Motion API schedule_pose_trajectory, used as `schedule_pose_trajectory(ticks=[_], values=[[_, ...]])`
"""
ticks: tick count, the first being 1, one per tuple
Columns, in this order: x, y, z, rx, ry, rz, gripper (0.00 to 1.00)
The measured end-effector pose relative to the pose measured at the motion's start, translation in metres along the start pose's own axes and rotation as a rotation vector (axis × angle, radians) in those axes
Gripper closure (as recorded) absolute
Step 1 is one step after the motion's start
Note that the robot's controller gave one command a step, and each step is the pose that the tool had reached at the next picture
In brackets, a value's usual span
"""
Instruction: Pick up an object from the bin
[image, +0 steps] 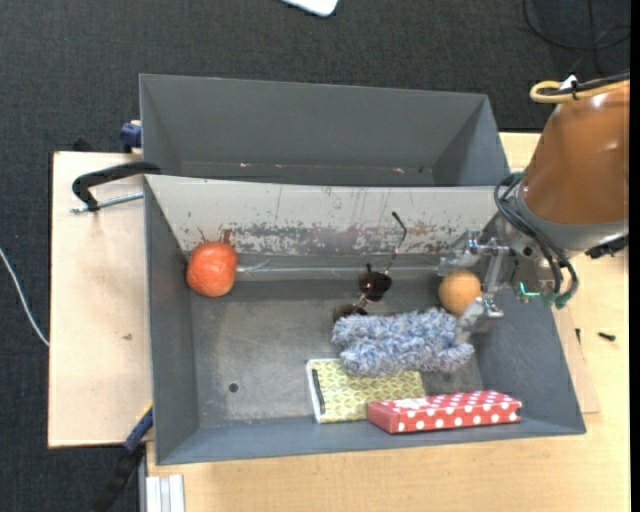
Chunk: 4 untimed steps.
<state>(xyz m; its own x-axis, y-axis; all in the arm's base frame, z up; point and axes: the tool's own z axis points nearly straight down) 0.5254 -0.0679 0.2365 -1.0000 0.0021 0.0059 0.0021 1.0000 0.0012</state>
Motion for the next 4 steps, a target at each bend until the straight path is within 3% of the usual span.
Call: schedule_pose_trajectory(ticks=[1,2,3,4], values=[[-0.001,0.0,-0.005,0.001,-0.009,-0.001,0.0],[-0.017,0.022,0.033,0.001,-0.015,0.059,0.0],[0.01,0.053,0.094,0.0,-0.011,0.075,0.0],[0.022,0.034,0.153,-0.002,-0.019,0.207,1.0]])
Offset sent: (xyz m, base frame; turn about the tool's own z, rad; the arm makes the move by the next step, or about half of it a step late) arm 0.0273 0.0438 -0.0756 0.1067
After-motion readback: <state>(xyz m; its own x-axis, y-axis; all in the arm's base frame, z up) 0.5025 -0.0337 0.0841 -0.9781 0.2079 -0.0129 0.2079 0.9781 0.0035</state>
